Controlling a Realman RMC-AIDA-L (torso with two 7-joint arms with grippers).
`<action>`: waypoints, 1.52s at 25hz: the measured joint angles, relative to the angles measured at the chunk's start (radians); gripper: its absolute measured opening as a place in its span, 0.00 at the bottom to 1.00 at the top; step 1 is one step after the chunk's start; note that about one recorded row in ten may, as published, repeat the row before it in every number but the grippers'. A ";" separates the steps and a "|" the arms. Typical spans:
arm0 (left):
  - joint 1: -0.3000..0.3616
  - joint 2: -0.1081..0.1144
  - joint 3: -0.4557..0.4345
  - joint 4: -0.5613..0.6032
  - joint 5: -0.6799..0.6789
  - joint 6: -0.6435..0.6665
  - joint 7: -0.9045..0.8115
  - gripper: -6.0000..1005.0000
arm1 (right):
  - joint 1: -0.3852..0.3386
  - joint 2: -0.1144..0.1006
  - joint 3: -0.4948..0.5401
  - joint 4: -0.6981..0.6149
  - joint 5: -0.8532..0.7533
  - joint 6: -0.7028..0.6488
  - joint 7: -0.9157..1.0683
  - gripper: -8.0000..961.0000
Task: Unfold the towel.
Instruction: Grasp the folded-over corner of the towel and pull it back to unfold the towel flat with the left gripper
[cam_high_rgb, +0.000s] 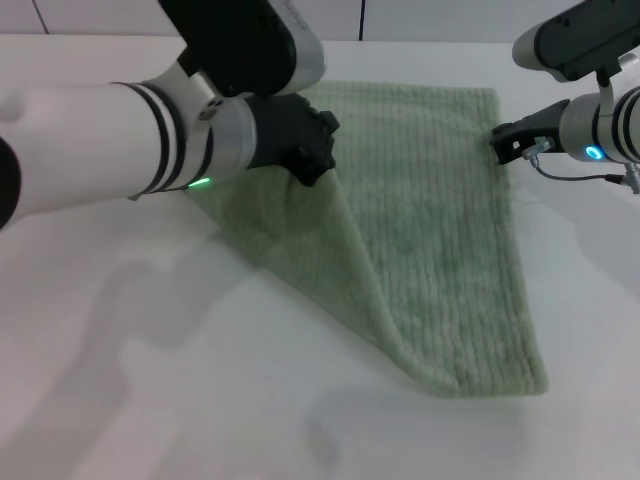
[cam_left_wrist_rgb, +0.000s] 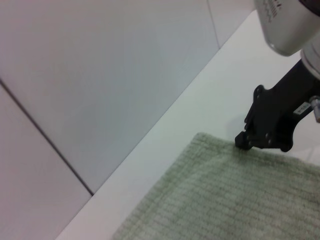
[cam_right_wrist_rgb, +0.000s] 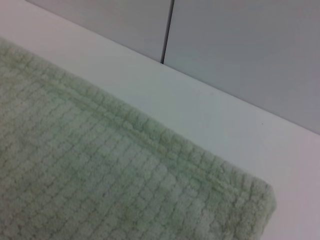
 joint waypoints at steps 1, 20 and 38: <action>0.000 0.000 0.000 0.000 0.000 0.000 0.000 0.01 | 0.000 0.000 0.000 0.000 0.000 0.000 0.000 0.01; 0.126 0.000 -0.014 -0.074 0.024 -0.032 0.002 0.01 | -0.001 0.000 0.001 0.000 0.000 -0.001 0.000 0.01; 0.180 0.002 -0.050 -0.089 0.025 -0.054 0.017 0.01 | -0.003 0.000 0.002 0.000 0.000 -0.001 0.000 0.01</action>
